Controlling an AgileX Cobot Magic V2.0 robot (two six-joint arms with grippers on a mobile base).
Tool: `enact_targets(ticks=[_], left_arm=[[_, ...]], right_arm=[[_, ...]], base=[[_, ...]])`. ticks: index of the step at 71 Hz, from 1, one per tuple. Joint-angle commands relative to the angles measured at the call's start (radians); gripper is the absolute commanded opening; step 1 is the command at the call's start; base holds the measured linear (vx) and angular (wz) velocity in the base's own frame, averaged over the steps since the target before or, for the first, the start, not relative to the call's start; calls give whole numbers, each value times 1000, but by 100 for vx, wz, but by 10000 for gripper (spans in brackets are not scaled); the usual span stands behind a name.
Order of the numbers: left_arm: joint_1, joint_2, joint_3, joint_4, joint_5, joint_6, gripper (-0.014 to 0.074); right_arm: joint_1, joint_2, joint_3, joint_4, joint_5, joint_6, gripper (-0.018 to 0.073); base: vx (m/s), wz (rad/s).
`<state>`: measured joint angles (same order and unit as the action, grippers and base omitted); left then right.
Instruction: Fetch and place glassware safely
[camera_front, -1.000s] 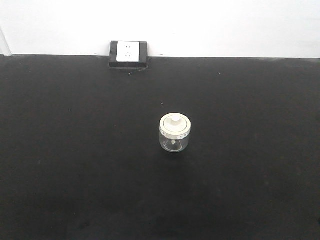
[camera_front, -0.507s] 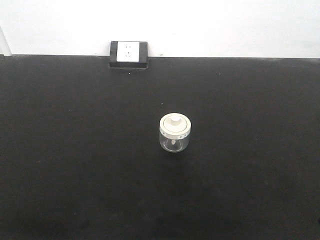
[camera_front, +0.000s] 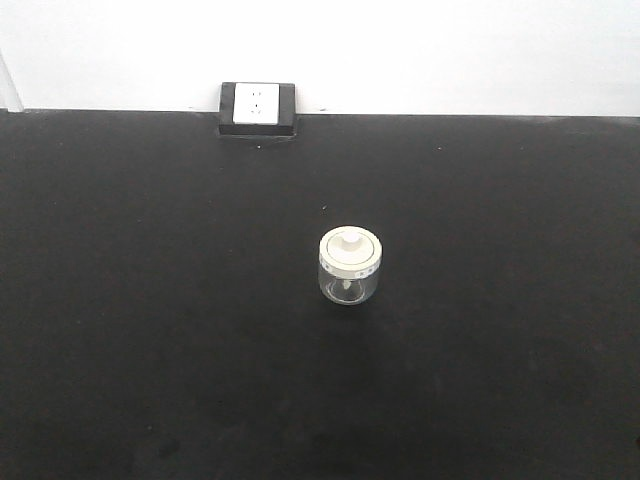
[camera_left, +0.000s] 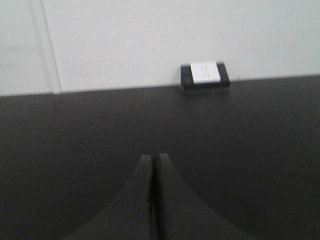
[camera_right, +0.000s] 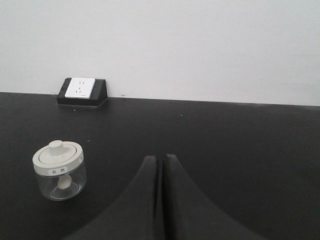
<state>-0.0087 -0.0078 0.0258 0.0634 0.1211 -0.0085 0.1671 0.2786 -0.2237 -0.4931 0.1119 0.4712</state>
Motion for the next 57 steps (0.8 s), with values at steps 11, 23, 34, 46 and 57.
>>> enact_targets(ticks=[11, 23, 34, 46, 57], left_arm=[[-7, -17, 31, -12, -22, -9, -7], [-7, -16, 30, -12, -17, -9, -7], [-7, -16, 30, -12, -17, -9, -7], [-7, -16, 30, -12, -17, -9, -7], [-7, -16, 30, -12, -17, -9, -7]], right_arm=[[-4, 6, -25, -12, -54, -10, -3], [-4, 6, -25, -12, -54, -10, -3], [-4, 6, -25, -12, -53, -10, -3], [-4, 6, -25, -12, -53, -10, -3], [-4, 6, -25, -12, -53, -10, -3]], base=[[0, 0], [0, 0], [0, 0], [0, 0], [0, 0]])
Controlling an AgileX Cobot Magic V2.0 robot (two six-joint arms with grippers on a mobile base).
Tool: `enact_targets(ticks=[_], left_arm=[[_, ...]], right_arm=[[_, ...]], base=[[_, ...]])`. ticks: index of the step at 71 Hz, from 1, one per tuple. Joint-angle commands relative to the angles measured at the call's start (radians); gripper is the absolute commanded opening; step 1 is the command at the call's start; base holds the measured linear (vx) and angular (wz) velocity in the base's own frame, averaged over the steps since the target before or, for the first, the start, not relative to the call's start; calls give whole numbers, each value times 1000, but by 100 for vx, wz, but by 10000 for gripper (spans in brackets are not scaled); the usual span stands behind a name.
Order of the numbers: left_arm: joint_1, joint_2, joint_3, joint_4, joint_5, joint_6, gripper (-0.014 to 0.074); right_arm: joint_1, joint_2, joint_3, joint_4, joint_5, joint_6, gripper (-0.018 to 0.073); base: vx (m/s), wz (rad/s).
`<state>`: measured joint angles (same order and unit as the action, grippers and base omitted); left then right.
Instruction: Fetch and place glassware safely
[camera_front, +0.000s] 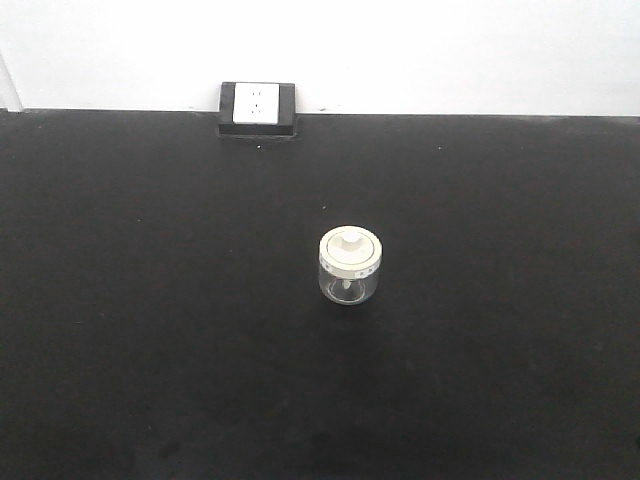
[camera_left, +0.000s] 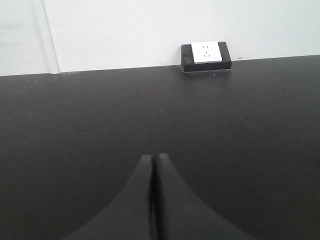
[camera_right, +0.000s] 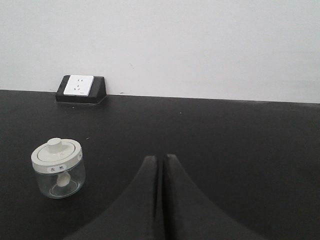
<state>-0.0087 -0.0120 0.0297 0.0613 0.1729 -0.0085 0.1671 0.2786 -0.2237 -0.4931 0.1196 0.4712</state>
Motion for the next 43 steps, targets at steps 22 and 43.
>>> enact_targets(ticks=[22, 43], left_arm=[[-7, -12, 26, -10, -69, -9, -7], [-7, -12, 26, -10, -69, -9, -7]], right_arm=[[-4, 6, -25, -12, -61, -10, -3], [-4, 6, -25, -12, -61, -10, -3]], base=[[0, 0], [0, 0]])
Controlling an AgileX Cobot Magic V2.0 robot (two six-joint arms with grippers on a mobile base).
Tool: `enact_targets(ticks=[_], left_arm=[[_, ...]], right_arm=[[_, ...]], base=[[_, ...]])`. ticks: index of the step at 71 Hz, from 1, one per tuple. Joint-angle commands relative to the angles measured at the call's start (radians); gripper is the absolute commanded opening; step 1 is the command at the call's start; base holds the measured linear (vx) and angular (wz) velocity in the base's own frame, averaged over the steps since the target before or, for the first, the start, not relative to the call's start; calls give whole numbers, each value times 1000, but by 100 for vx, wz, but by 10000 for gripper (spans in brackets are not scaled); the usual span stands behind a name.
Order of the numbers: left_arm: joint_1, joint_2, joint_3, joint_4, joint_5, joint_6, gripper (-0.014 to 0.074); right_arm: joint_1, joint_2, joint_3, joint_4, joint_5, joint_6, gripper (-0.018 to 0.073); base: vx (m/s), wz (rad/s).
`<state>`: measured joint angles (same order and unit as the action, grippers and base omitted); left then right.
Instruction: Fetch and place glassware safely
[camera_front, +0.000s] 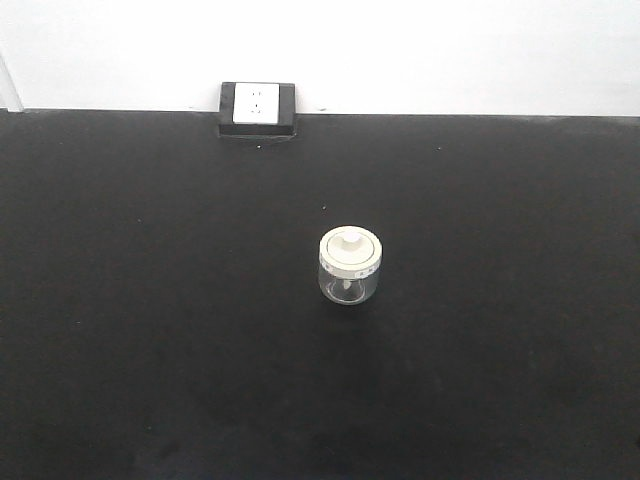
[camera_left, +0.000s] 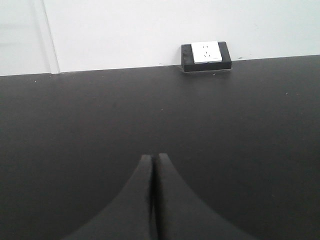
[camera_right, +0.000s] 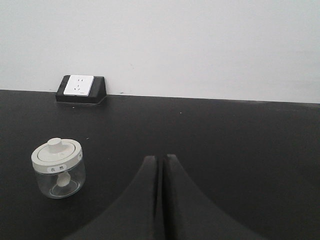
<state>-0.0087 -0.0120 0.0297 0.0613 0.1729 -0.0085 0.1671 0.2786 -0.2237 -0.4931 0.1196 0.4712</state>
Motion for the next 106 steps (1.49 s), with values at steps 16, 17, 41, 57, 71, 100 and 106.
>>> enact_targets(ticks=[16, 17, 41, 57, 71, 100, 106], left_arm=[[-7, -12, 26, -10, -69, -9, -7], [-7, -12, 26, -10, -69, -9, -7], [-7, -12, 26, -10, -69, -9, -7], [-7, -12, 26, -10, -69, -9, -7], [-7, -12, 26, -10, -69, -9, -7], [-7, -12, 26, -10, -69, -9, -7], [-7, -12, 26, -10, -69, -9, -7]], right_arm=[[-4, 6, -24, -12, -61, -10, -3], [-4, 6, -23, -11, -61, -10, -3], [-4, 8, -20, 137, 21, -137, -3], [-110, 8, -20, 296, 28, -257, -3], [-230, 8, 45, 369, -55, -300, -3], [-242, -12, 270, 369, -322, -299, -3], [-242, -31, 270, 367, -314, -300, -3]], base=[[0, 0], [0, 0], [0, 0], [0, 0], [0, 0], [0, 0], [0, 0]])
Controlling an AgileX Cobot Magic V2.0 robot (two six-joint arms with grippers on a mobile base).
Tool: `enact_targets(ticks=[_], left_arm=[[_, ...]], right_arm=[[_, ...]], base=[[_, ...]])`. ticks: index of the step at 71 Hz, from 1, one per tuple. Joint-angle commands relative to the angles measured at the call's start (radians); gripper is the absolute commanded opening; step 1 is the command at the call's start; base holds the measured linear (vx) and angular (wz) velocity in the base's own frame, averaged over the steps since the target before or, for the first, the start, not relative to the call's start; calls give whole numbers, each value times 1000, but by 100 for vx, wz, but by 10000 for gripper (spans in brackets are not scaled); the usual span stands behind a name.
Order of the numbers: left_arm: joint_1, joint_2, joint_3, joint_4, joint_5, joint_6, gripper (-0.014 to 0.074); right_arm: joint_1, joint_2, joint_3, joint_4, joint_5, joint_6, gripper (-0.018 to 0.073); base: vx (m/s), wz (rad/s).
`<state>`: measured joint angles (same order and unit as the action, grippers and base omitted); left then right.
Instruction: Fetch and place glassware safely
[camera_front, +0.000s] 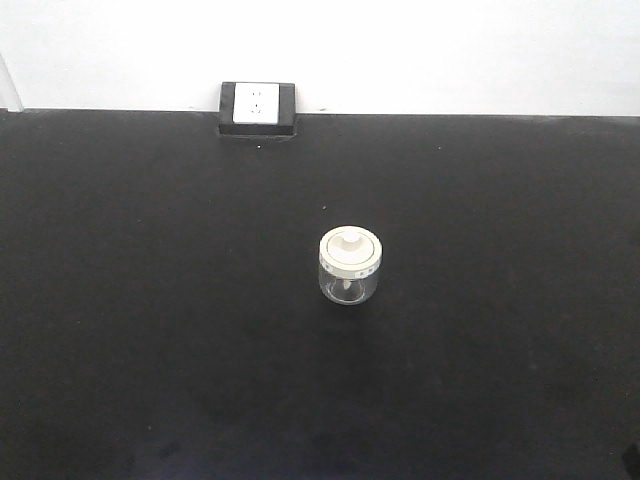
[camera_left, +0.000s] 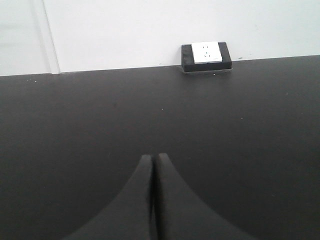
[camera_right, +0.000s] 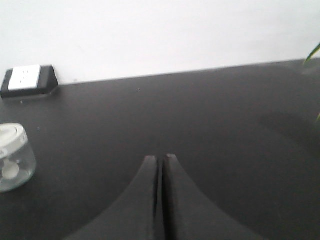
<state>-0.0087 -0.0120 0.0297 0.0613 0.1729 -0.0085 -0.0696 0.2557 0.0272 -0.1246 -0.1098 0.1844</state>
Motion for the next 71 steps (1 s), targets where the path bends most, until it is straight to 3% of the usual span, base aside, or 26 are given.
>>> enact_targets(ticks=[1, 30, 71], left_arm=[[-7, -12, 26, -10, -69, -9, -7], [-7, -12, 26, -10, -70, -9, -7], [-7, -12, 26, -10, -67, -9, -7]], right_arm=[[-5, -13, 19, -1, -82, -14, -3], [-5, -286, 19, -11, 127, -18, -3], [-5, -279, 19, -11, 151, -18, -3]], base=[[0, 0], [0, 0], [0, 0]])
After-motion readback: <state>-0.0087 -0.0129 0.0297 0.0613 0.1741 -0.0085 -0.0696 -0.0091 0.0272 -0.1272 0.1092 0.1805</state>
